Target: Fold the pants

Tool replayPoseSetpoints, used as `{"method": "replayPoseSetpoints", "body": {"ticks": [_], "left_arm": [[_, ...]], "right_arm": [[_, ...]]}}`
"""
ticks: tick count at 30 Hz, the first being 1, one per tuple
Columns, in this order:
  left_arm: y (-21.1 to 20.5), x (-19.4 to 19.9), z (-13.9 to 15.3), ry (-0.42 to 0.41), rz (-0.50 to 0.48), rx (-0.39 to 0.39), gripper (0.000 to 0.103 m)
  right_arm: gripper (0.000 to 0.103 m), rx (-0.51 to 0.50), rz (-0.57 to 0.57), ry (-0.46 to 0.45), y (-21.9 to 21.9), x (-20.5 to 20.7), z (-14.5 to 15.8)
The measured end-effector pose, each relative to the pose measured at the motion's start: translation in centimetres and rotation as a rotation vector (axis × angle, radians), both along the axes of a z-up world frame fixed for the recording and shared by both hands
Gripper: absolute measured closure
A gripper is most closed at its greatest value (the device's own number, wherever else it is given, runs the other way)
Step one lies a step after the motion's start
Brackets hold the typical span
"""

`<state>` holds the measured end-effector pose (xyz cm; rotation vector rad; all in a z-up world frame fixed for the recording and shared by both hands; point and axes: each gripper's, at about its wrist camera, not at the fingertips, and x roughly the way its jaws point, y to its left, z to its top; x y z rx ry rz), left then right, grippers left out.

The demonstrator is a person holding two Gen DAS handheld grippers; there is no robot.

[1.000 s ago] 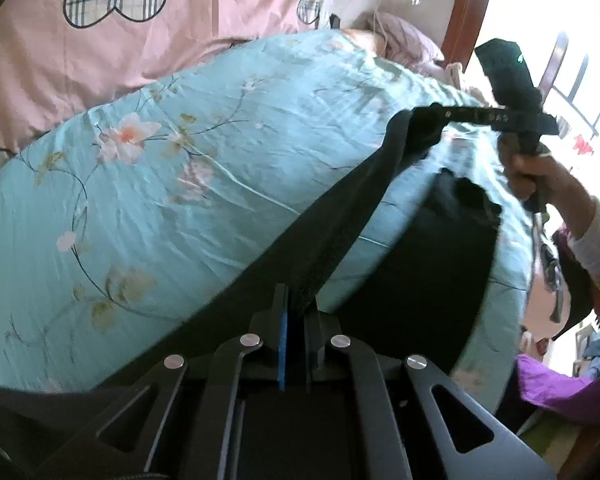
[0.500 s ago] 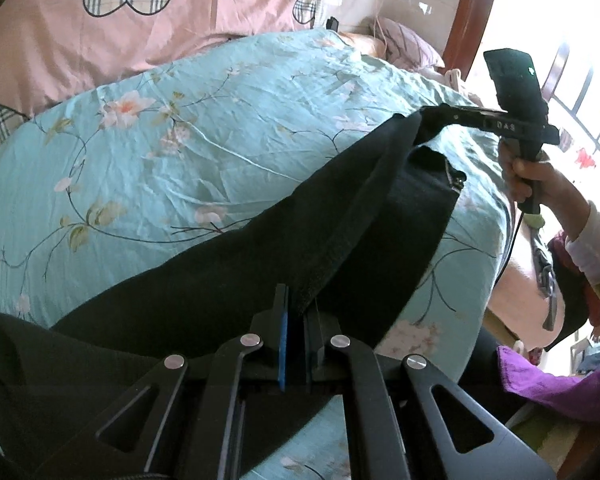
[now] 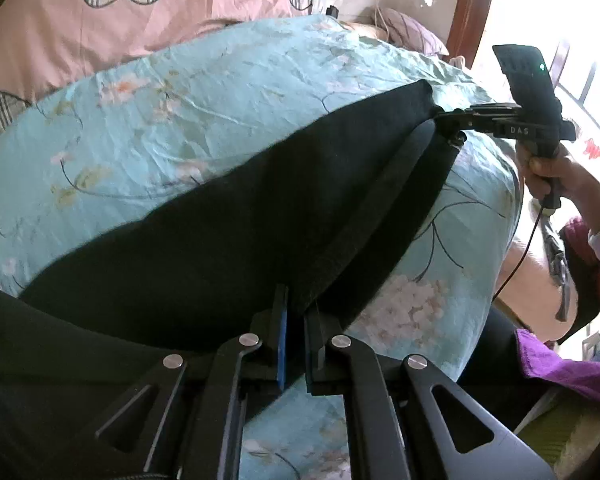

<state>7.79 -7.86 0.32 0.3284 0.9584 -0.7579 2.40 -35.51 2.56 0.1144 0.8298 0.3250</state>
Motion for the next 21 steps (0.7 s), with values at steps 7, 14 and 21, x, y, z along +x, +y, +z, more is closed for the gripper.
{"method": "replayPoseSetpoints", "body": {"ticks": [7, 14, 21], "left_arm": [[0.2, 0.5, -2.0, 0.066, 0.019, -0.005, 0.084], [1.7, -0.4, -1.8, 0.097, 0.026, -0.055, 0.075], [4.3, -0.8, -0.2, 0.082, 0.096, -0.103, 0.074]], "right_arm": [[0.085, 0.080, -0.044, 0.059, -0.8, -0.2, -1.1], [0.043, 0.024, -0.085, 0.031, 1.2, -2.2, 1.2], [0.041, 0.066, -0.052, -0.067, 5.0, -2.4, 4.5]]}}
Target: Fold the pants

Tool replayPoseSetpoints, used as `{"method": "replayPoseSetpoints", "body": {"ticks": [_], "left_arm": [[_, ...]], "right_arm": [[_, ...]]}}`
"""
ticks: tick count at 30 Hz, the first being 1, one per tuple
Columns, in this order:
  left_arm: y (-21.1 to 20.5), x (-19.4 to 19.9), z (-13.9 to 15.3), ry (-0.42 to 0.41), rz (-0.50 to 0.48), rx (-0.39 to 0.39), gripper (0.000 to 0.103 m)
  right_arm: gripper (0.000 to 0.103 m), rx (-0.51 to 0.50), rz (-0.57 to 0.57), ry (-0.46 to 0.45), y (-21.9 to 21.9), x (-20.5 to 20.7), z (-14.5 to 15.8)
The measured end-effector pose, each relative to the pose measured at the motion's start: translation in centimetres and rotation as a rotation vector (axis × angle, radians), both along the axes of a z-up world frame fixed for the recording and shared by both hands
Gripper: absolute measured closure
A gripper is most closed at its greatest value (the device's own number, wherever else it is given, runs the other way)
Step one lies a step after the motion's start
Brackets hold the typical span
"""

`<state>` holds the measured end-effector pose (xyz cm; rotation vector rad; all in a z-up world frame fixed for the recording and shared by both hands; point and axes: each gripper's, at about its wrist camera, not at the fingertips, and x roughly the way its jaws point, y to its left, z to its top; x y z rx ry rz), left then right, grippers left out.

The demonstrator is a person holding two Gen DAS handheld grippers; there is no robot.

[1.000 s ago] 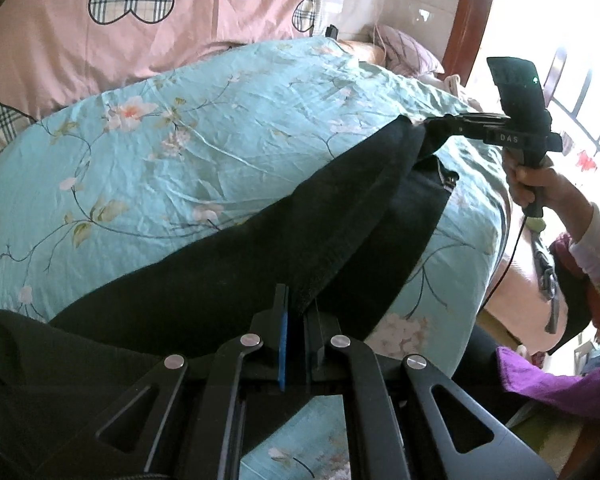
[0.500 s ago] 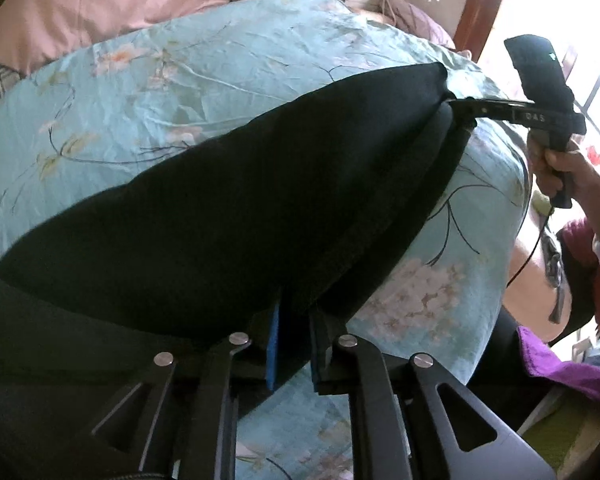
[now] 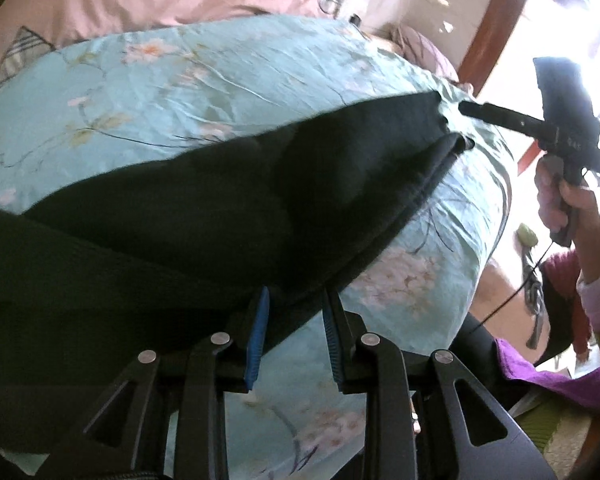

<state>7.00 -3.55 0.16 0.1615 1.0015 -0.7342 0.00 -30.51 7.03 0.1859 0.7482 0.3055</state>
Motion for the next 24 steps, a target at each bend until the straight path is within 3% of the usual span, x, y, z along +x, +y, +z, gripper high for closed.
{"method": "replayPoseSetpoints", "body": {"ticks": [12, 24], "left_arm": [[10.4, 1.2, 2.8, -0.049, 0.231, -0.067, 0.060], [19.7, 2.8, 4.3, -0.088, 0.434, -0.082, 0.057]], "right_arm": [[0.041, 0.097, 0.196, 0.036, 10.1, 4.7, -1.9], [0.041, 0.254, 0.303, 0.118, 17.1, 9.1, -3.8]]}}
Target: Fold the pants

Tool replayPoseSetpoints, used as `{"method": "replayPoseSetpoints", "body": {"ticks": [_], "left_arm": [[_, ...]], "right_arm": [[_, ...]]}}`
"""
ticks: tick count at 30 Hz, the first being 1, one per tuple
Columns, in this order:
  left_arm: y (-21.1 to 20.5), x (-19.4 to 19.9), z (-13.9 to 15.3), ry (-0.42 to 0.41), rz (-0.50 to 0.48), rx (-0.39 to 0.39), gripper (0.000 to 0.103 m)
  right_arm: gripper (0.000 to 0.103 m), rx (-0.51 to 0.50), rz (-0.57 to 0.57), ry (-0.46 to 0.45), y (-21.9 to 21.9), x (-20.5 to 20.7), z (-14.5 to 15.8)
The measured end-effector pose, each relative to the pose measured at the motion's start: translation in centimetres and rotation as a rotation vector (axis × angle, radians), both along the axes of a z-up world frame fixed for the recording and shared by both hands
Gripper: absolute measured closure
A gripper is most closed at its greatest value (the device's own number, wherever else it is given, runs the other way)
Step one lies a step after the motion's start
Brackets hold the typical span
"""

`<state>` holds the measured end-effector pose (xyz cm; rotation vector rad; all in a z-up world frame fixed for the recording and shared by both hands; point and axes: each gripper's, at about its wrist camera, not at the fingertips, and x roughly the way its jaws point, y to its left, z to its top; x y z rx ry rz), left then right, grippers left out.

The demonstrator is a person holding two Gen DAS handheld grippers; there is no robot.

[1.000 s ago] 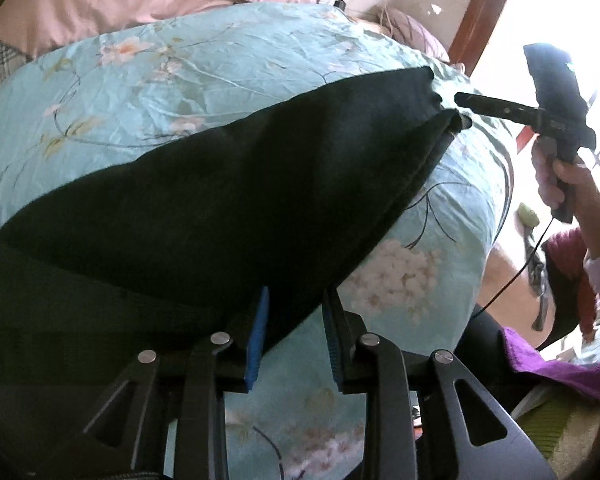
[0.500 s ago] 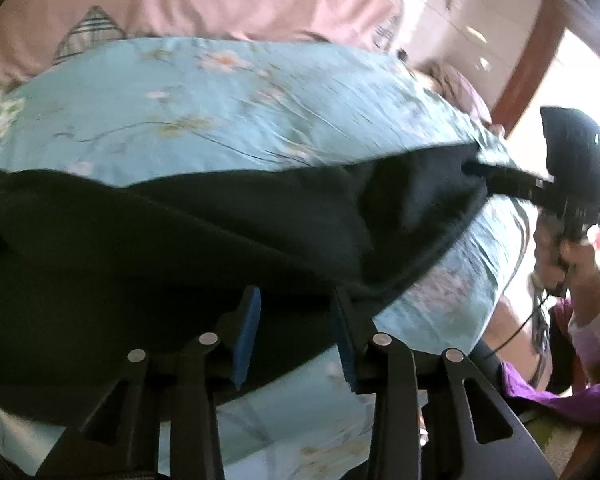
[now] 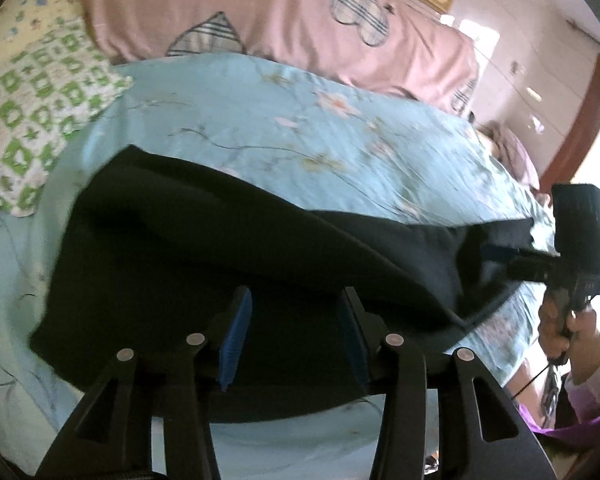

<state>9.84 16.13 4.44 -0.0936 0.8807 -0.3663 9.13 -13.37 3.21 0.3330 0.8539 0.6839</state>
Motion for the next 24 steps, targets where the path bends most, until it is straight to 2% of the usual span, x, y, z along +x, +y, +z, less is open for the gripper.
{"method": "replayPoseSetpoints", "body": {"ticks": [6, 17, 20, 24], "left_arm": [[3.4, 1.6, 1.4, -0.022, 0.046, 0.018, 0.055], [8.4, 6.5, 2.1, 0.015, 0.109, 0.017, 0.050], [9.7, 8.2, 2.2, 0.029, 0.112, 0.024, 0.046], [11.4, 10.9, 2.1, 0.067, 0.082, -0.010, 0.036]], "right_arm": [[0.041, 0.055, 0.051, 0.040, 3.0, 1.8, -0.8], [0.041, 0.034, 0.105, 0.058, 7.3, 4.8, -1.1], [0.041, 0.021, 0.115, 0.061, 8.0, 5.6, -1.3], [0.041, 0.013, 0.121, 0.075, 8.7, 6.9, -1.7]]}}
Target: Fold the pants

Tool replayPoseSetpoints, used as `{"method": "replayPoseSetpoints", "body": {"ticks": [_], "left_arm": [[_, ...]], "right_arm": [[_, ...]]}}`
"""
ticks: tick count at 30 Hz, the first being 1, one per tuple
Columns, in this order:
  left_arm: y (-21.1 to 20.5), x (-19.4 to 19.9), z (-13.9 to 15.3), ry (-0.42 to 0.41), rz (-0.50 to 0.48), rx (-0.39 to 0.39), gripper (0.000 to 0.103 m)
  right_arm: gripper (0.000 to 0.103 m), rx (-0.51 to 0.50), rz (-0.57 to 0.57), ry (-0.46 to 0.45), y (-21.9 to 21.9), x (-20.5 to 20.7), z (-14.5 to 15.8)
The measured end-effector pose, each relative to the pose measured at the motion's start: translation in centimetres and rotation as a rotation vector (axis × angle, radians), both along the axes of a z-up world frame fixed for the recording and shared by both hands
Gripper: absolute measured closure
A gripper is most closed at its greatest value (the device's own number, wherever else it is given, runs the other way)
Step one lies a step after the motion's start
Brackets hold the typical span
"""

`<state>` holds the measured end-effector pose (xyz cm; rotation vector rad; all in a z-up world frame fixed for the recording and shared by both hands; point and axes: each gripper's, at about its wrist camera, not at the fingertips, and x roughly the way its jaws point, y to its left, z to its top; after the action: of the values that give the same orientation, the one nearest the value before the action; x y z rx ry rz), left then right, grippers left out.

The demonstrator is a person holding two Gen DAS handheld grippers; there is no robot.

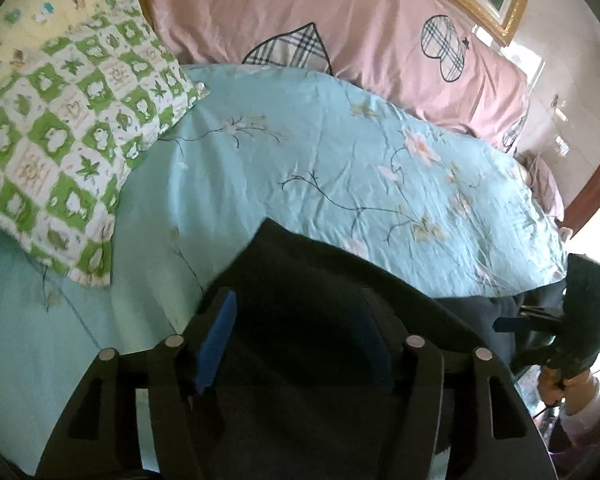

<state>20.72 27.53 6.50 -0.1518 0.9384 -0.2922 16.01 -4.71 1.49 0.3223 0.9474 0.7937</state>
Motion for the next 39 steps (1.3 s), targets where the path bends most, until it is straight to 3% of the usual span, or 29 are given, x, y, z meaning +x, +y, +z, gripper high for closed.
{"method": "replayPoseSetpoints", "body": {"ticks": [3, 12, 17, 21, 22, 23, 24, 25, 26, 30, 39], "left_arm": [[1.1, 2.5, -0.5, 0.045, -0.018, -0.038, 0.031], [1.7, 8.1, -4.6, 0.215, -0.096, -0.092, 0.028], [1.1, 8.8, -5.6, 0.228, -0.117, -0.110, 0.028], [0.2, 8.3, -5.0, 0.180, -0.136, -0.099, 0.041], [0.0, 8.1, -4.8, 0.167, -0.134, -0.084, 0.051], [-0.2, 7.9, -4.6, 0.156, -0.131, -0.065, 0.057], [-0.2, 7.8, -4.4, 0.151, -0.132, -0.057, 0.069], [-0.3, 7.5, -4.3, 0.146, -0.133, -0.054, 0.082], [-0.3, 7.2, -4.0, 0.134, -0.130, -0.049, 0.088], [-0.2, 5.1, -2.2, 0.058, -0.133, -0.042, 0.095], [0.1, -1.8, 1.5, -0.084, -0.103, -0.021, 0.098]], "right_arm": [[0.041, -0.005, 0.003, 0.004, 0.7, 1.1, -0.2], [0.041, -0.026, 0.032, 0.030, 2.7, 3.4, -1.4], [0.041, -0.019, 0.050, 0.041, 3.2, 4.0, -1.9], [0.042, -0.010, 0.055, 0.039, 3.5, 4.2, -1.9], [0.050, -0.012, 0.055, 0.035, 3.7, 4.2, -1.9], [0.066, -0.018, 0.056, 0.032, 3.8, 4.2, -1.9], [0.072, -0.029, 0.057, 0.035, 3.9, 4.2, -2.0], [0.084, -0.037, 0.057, 0.043, 4.1, 4.3, -2.1], [0.094, -0.036, 0.058, 0.053, 4.2, 4.3, -2.3], [0.095, -0.028, 0.062, 0.034, 4.4, 3.6, -2.0], [0.096, -0.051, 0.098, -0.102, 5.7, -0.1, 1.6]]}}
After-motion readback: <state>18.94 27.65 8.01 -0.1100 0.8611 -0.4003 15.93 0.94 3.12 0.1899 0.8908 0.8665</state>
